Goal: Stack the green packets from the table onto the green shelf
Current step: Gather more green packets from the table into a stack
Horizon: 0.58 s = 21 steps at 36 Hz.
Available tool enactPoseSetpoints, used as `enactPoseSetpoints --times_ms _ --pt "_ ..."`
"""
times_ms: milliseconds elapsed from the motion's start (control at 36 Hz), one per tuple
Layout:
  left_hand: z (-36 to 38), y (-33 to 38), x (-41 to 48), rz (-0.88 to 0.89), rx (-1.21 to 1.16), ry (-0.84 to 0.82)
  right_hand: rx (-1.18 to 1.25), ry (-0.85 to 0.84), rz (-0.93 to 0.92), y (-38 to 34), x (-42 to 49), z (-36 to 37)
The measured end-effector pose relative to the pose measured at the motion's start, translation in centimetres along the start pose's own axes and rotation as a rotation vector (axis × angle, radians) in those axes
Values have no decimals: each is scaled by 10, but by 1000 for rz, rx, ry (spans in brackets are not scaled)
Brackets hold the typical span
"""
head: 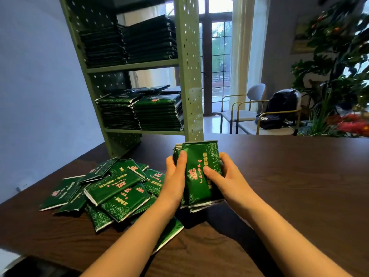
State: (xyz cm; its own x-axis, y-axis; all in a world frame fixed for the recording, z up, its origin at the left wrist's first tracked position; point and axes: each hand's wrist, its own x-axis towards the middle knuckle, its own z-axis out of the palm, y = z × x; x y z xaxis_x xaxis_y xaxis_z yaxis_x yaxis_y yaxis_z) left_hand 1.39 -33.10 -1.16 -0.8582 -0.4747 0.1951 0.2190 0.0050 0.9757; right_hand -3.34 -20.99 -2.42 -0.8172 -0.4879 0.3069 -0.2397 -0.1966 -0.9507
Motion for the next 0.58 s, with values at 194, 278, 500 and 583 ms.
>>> enactPoseSetpoints --times_ms 194,278,500,583 --pt "-9 -5 -5 18 85 -134 -36 -81 -37 2 -3 -2" --pt "-18 -9 -3 77 189 -156 33 -88 -41 4 0 -5" --pt "-22 -16 -8 174 174 -235 343 -40 64 -4 3 -2" --pt "-20 -19 -12 159 100 -280 293 -43 76 -2 1 3"
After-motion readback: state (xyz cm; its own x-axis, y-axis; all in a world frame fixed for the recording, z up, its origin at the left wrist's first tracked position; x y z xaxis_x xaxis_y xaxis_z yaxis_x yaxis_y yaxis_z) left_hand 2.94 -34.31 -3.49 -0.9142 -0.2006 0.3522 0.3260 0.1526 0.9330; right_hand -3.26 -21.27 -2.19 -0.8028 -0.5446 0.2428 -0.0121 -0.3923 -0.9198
